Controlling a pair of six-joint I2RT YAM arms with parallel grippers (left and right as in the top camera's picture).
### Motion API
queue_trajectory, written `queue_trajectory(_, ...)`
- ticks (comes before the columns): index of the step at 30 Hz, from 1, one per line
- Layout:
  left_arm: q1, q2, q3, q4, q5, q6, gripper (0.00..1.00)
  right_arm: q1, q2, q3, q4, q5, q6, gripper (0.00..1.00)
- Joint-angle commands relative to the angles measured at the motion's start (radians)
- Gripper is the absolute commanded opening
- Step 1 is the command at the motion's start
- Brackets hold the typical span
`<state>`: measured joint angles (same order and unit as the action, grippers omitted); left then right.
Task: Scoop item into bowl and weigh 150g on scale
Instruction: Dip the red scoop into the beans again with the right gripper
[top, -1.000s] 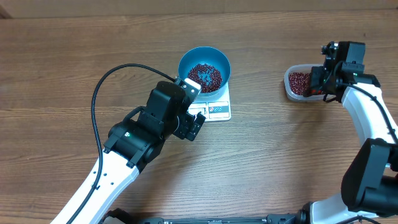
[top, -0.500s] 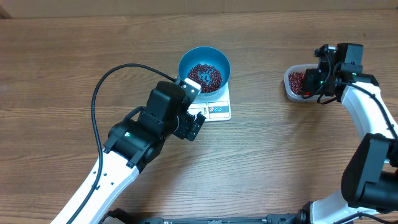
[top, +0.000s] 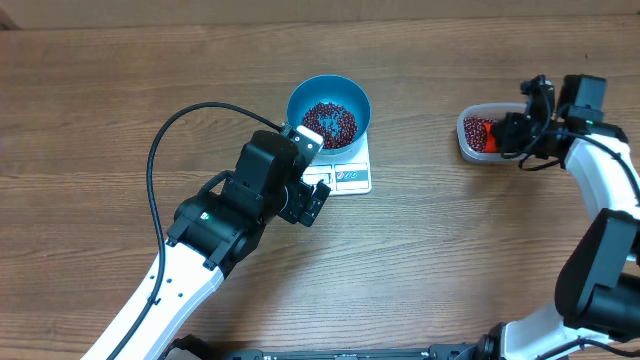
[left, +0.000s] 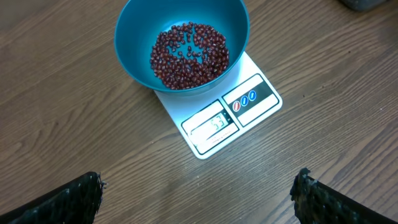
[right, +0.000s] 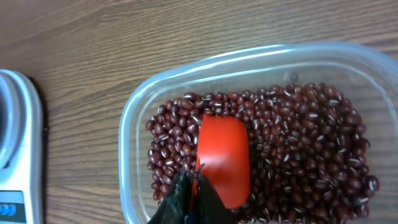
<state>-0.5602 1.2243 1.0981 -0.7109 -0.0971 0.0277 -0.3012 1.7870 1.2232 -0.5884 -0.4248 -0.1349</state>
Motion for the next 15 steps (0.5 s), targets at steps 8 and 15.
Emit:
queue_trajectory(8,0.005,-0.009,-0.003,0.004,0.012,-0.013,1.00,-0.093,0.086,-0.007,-0.023,-0.252,0.007,0.04)
queue_trajectory(15,0.005,-0.009,-0.003,0.004,0.012,-0.013,0.99,-0.121,0.105,-0.007,-0.016,-0.334,0.035,0.04)
